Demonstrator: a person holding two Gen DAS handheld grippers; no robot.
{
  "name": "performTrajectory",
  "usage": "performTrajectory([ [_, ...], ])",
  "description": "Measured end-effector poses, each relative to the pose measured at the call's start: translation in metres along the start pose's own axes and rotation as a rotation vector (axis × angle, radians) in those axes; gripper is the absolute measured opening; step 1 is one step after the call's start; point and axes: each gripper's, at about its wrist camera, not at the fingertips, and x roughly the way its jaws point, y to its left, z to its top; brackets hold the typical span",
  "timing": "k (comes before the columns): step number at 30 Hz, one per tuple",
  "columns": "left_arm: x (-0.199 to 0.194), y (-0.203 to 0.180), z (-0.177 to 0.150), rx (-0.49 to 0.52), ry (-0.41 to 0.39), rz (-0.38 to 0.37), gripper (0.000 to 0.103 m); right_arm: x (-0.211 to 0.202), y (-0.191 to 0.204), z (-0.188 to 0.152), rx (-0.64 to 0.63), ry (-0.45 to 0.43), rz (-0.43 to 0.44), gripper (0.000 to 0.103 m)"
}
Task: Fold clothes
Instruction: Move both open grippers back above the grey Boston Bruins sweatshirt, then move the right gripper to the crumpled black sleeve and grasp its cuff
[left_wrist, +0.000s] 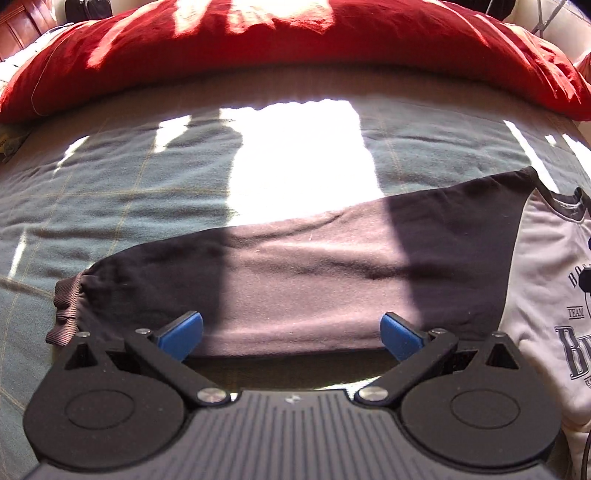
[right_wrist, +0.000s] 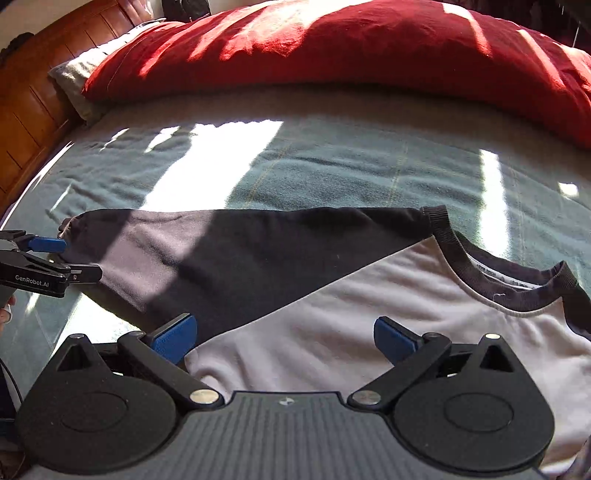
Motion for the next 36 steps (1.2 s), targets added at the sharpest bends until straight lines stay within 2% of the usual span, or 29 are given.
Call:
performTrajectory([
  [2,-0.007,-0.033,0.006,0.017,-0.014,-0.031,0.101,-0.018,-0.024,-0.012,0.020,0.007,-0.044,0.103],
  [7,-0.027,-0.114,0.019,0.056,-0.048,-0.101,0.101,-0.045,-0.071,-0.033,0.062,0.017,-0.042,0.103],
  [12,-0.037,-0.182,0.018,0.096,-0.053,-0.125,0.102,-0.073,-0.117,-0.054,0.103,0.026,-0.039,0.103],
  [16,-0.037,-0.222,0.014,0.096,-0.044,-0.139,0.102,-0.087,-0.147,-0.070,0.120,0.037,-0.036,0.103],
  [20,-0.030,-0.255,0.012,0.112,-0.019,-0.187,0.102,-0.099,-0.171,-0.088,0.148,0.033,-0.038,0.103],
  [25,-0.016,-0.283,0.013,0.194,0.014,-0.252,0.102,-0.123,-0.198,-0.139,0.276,0.011,-0.132,0.103],
  [30,-0.011,-0.296,0.011,0.289,0.021,-0.306,0.102,-0.130,-0.188,-0.189,0.380,0.044,-0.147,0.103],
  [34,-0.010,-0.295,0.007,0.351,0.022,-0.322,0.102,-0.116,-0.155,-0.210,0.399,0.093,-0.137,0.103],
  [36,-0.009,-0.292,0.006,0.354,0.025,-0.330,0.102,-0.104,-0.138,-0.217,0.398,0.119,-0.176,0.103],
])
